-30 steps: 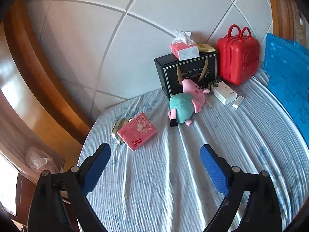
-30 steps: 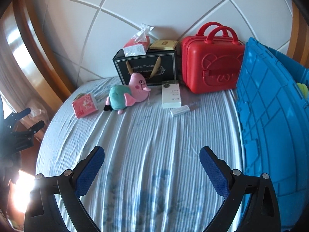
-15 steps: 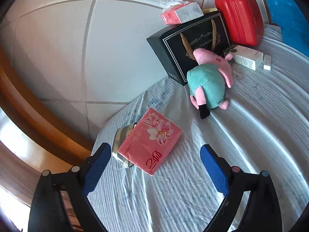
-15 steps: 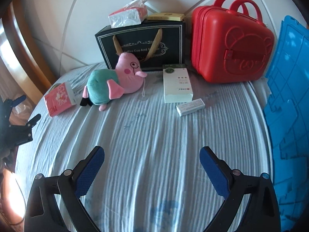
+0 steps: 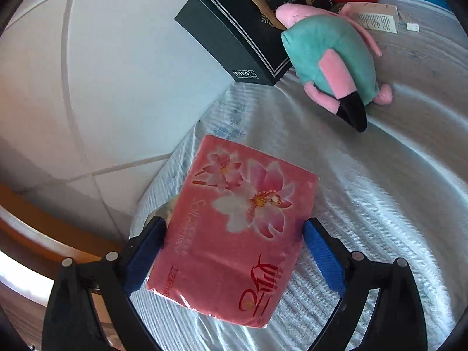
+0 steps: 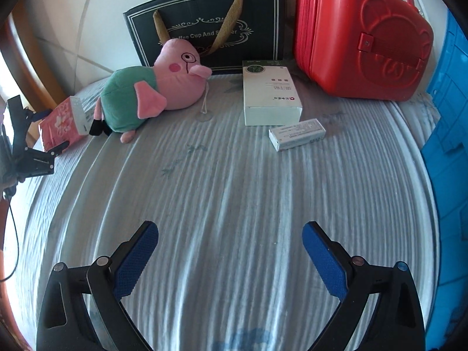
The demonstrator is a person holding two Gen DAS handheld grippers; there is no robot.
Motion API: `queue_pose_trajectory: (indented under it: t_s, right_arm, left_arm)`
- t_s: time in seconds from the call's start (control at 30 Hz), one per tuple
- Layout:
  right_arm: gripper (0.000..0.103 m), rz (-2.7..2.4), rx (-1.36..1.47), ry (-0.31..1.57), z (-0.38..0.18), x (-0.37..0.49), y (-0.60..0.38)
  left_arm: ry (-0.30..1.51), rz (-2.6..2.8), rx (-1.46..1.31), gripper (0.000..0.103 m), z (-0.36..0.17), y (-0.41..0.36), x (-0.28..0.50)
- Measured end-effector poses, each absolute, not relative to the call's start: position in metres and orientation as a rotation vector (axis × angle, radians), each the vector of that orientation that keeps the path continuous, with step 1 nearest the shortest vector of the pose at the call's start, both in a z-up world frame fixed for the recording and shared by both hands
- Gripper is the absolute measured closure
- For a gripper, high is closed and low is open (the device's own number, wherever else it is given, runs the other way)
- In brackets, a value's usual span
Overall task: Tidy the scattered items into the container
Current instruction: 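Grasp the pink tissue pack with the left tool while the right tool grasps the white medicine box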
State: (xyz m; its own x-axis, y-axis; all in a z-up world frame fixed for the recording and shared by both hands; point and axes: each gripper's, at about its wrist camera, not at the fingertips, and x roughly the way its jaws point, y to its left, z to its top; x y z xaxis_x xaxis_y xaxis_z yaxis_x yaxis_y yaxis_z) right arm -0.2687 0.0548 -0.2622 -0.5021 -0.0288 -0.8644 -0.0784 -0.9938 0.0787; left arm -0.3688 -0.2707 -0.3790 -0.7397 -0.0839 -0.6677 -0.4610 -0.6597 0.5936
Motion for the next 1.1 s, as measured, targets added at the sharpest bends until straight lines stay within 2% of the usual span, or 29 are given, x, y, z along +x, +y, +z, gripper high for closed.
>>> queue_pose_trajectory:
  t_s: [0.07, 0.3, 0.63, 0.87, 0.93, 0.97, 1.0, 1.1]
  right_arm:
    - [0.003, 2.685, -1.544, 0.168, -0.266, -0.276, 0.059]
    - [0.003, 2.640, -1.500, 0.168, -0.283, -0.314, 0.084]
    - [0.003, 2.558, -1.448, 0.193, -0.315, -0.363, 0.133]
    - [0.003, 2.571, -1.438, 0.164, -0.317, -0.385, 0.136]
    - [0.012, 2.562, -1.425, 0.149, -0.315, -0.385, 0.135]
    - [0.024, 2.567, -1.416, 0.144, -0.313, -0.384, 0.133]
    - [0.027, 2.568, -1.413, 0.136, -0.311, -0.383, 0.132]
    - [0.027, 2.564, -1.423, 0.130, -0.310, -0.378, 0.128]
  left_arm:
    - [1.131, 2.494, -1.007, 0.006, -0.376, -0.271, -0.372]
    - [0.997, 2.549, -0.991, 0.019, -0.373, -0.276, -0.364]
    - [0.884, 2.594, -0.959, 0.020, -0.362, -0.283, -0.333]
    - [0.887, 2.610, -0.960, 0.020, -0.357, -0.284, -0.317]
    - [0.888, 2.614, -0.961, 0.020, -0.356, -0.284, -0.316]
    - [0.886, 2.615, -0.965, 0.020, -0.356, -0.285, -0.316]
    - [0.884, 2.617, -0.968, 0.020, -0.357, -0.284, -0.317]
    - [0.865, 2.623, -0.991, 0.020, -0.358, -0.286, -0.319]
